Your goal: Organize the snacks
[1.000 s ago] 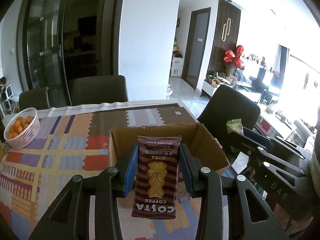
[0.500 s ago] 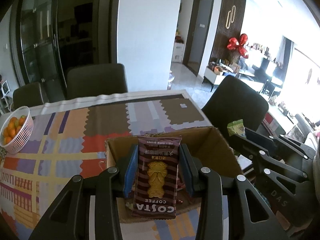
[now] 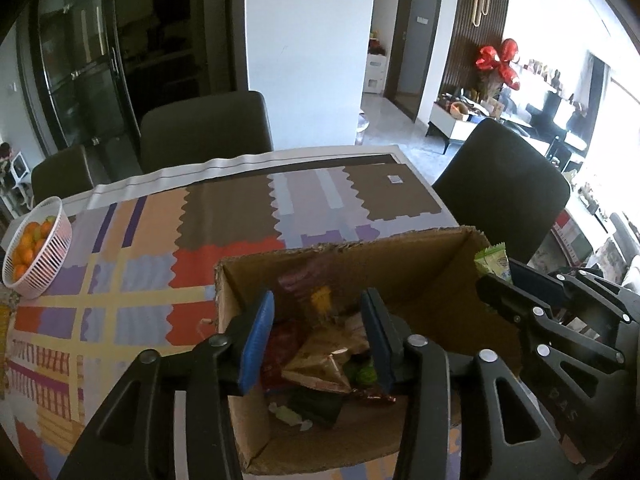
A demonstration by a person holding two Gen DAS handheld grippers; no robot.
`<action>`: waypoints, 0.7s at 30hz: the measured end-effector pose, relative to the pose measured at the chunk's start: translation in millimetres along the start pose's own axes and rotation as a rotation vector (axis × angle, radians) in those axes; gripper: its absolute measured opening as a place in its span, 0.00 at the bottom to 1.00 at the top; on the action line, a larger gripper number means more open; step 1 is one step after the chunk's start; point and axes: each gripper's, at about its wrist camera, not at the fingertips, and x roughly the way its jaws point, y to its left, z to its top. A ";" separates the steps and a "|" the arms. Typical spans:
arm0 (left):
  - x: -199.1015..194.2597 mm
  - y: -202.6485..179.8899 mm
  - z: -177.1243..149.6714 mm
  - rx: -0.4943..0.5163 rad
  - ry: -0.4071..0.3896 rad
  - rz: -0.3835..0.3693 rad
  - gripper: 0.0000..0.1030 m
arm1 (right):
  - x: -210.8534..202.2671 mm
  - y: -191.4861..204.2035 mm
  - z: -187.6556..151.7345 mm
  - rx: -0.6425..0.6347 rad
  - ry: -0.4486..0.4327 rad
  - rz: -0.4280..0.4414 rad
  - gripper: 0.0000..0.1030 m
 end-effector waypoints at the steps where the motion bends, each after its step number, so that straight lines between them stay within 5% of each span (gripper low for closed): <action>1: -2.1 0.3 -1.7 0.002 -0.007 0.004 0.52 | 0.6 -0.2 -1.4 -0.002 0.003 -0.006 0.22; 4: -9.9 1.2 -8.2 0.008 -0.032 0.037 0.57 | 0.8 -1.5 -4.8 0.004 0.019 -0.017 0.39; 21: -86.8 -4.8 -66.6 -0.007 -0.206 0.122 0.80 | -68.9 4.8 -36.8 0.015 -0.127 -0.065 0.64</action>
